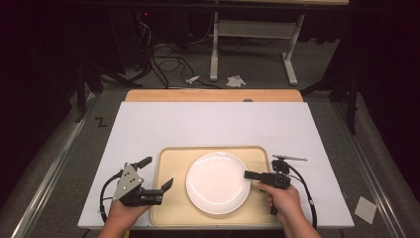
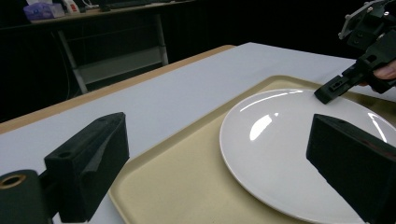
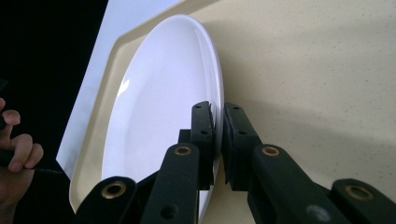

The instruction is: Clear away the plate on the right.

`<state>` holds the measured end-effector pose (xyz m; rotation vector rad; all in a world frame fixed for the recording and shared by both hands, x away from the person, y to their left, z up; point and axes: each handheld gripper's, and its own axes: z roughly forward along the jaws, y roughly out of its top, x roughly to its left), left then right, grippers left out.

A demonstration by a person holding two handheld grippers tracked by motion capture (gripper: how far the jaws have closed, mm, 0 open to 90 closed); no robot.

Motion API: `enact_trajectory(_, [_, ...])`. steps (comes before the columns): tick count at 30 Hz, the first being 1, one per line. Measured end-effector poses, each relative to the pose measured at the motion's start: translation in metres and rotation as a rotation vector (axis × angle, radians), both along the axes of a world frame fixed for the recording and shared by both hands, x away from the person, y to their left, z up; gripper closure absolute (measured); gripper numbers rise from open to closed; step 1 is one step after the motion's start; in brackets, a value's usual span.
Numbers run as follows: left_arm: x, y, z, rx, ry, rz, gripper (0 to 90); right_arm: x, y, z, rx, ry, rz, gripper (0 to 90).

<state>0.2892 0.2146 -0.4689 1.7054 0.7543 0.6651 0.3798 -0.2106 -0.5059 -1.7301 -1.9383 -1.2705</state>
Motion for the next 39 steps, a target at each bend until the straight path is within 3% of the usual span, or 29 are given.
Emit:
enact_trajectory(7, [0.0, 0.0, 0.0, -0.001, 0.0, -0.001, 6.5, 0.0, 0.0, -0.001, -0.021, -0.001, 0.001, 85.1])
enact_trajectory(14, [0.0, 0.001, 0.0, -0.002, -0.001, -0.002, 6.5, 0.002, -0.001, -0.004, -0.074, 0.005, 0.014, 83.9])
enact_trajectory(20, [0.0, 0.001, 0.0, -0.001, -0.001, -0.004, 6.5, 0.002, -0.001, -0.005, -0.078, 0.005, 0.02, 80.2])
enact_trajectory(30, [0.0, 0.0, 0.0, 0.001, 0.001, -0.007, 6.5, -0.002, -0.006, 0.005, -0.085, -0.077, 0.029, 62.1])
enact_trajectory(39, [0.0, -0.001, 0.0, 0.013, 0.006, -0.009, 6.5, -0.003, -0.008, 0.011, -0.102, -0.161, 0.034, 58.3])
